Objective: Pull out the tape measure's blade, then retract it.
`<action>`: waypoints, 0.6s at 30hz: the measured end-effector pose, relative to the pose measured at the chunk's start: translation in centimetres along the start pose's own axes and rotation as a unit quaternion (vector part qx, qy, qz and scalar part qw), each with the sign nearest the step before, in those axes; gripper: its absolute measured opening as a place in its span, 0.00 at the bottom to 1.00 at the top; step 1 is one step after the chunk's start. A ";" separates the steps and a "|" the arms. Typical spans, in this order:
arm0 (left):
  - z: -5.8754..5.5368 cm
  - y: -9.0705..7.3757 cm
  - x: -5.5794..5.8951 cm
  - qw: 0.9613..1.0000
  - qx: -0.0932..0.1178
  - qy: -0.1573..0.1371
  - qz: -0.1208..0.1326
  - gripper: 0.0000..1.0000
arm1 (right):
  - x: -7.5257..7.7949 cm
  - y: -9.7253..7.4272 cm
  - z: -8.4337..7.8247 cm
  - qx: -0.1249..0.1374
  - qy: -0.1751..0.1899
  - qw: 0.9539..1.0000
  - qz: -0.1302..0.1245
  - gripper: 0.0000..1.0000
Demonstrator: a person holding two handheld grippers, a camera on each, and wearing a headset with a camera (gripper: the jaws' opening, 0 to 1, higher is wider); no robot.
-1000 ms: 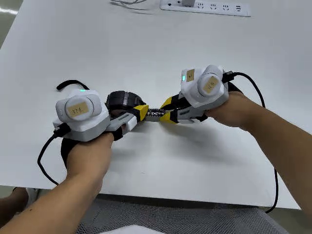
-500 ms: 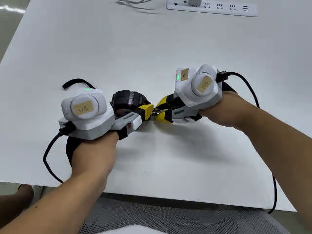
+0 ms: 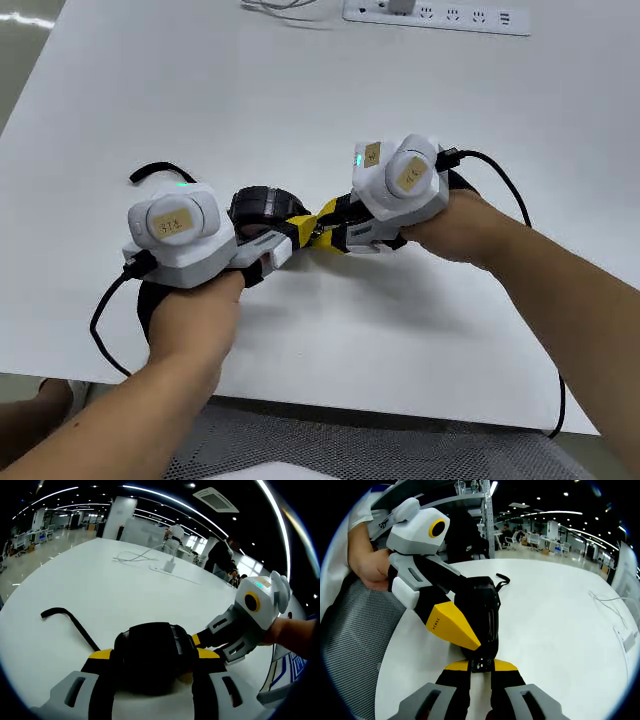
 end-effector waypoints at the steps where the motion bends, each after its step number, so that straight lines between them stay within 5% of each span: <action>1: 0.0 0.0 0.0 1.000 0.001 0.003 0.001 0.58 | 0.0 0.0 0.0 0.000 0.002 1.000 0.000 0.12; 18: -0.1 0.0 0.2 1.000 0.009 0.006 0.004 0.61 | 0.4 -0.4 -0.3 -0.004 0.006 1.000 -0.009 0.18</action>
Point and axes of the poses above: the centre of the closed fingertips' face, and the gripper's own axes: y roughly forward along the fingers, x roughly to its right, z roughly out of its top, the point moved 2 cm from there along -y, roughly backward along the fingers, and after that the axes turned 8 degrees about z, right-handed, at the moved point
